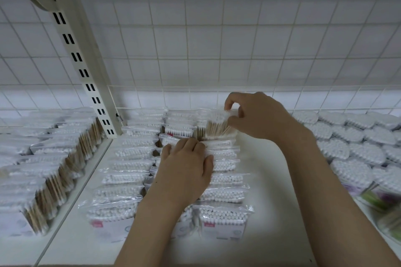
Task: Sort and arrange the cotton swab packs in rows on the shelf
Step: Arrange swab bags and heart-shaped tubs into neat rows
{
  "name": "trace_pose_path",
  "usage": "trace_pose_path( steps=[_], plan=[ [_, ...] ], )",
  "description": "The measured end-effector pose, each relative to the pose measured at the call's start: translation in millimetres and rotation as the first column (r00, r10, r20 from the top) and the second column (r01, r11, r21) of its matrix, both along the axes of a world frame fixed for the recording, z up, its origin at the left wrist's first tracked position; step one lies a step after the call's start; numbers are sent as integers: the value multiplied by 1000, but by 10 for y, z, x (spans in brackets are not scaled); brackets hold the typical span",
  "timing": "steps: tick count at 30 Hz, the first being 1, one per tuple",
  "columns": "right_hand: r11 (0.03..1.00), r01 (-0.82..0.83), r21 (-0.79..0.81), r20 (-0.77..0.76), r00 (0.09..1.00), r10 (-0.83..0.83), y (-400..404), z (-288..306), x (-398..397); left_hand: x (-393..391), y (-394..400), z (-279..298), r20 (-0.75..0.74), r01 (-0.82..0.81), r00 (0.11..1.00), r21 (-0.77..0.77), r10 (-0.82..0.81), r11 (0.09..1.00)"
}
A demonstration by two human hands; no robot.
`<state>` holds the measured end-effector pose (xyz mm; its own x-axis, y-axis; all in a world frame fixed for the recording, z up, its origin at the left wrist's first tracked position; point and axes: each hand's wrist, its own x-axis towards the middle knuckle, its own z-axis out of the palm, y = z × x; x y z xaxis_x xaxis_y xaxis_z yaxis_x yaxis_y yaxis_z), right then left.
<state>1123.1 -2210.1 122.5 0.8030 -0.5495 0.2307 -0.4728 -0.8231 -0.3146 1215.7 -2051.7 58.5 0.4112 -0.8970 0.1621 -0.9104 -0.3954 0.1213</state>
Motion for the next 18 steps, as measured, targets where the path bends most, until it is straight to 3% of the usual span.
trace_pose_path(
  steps=[8,12,18],
  plan=[
    [997,-23,74,236,972,5,159,131,-293,-13,34,-9,3,4,1000,-3,-4,1000],
    [995,-33,-89,280,958,57,191,62,-263,-15,37,-11,14,3,1000,-9,-3,1000],
    [989,-15,-149,265,963,54,184,-101,-89,-6,37,-30,14,-2,1000,-21,2,1000]
  ],
)
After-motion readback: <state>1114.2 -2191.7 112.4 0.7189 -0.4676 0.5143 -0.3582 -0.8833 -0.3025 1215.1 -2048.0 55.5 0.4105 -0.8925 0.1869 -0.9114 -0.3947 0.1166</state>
